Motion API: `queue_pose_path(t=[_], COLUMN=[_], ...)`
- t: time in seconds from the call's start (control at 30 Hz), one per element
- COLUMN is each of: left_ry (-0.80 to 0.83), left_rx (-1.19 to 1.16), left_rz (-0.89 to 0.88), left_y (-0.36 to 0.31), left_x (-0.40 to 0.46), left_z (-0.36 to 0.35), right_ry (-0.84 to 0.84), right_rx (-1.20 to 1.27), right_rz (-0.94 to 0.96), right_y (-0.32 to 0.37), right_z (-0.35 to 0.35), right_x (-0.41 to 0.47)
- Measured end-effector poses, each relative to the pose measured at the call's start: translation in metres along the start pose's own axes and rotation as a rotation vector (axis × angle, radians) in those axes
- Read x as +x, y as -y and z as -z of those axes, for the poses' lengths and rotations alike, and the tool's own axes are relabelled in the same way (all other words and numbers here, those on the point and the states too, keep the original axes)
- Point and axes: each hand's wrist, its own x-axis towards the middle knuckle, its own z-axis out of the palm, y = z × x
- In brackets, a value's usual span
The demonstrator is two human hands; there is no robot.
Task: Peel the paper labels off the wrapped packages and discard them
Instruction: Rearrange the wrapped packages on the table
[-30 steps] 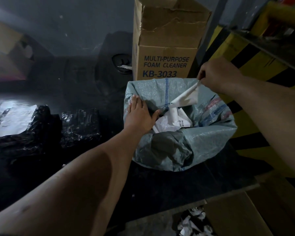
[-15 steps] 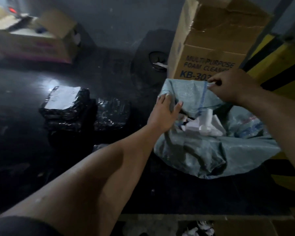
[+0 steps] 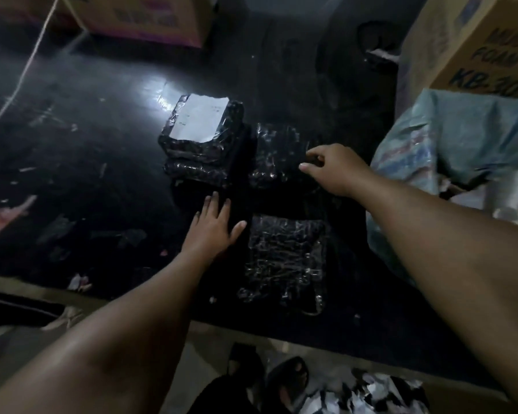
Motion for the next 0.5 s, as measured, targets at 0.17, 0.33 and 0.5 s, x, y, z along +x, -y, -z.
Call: queue_pose_path(t=[0.17,0.33,0.5], left_ry=[0.058,0.044,0.006], left_rx=[0.051,0.192,0.166], left_rz=[-0.065,-0.098,-0.120], left_y=[0.022,0.031,0.033], left_x=[0.006,0.003,0.003], left_z=[-0.034,-0.054,-0.056], right_ry=[-0.031,-0.114,-0.207], right_rx=[0.071,0.249,0.466], right_rz=[-0.068,-0.229,-0.297], right_y=[-0.013,-0.020,-0.021], right_z=[-0.061,-0.091,-0.100], right_x=[0.026,0.050,0.065])
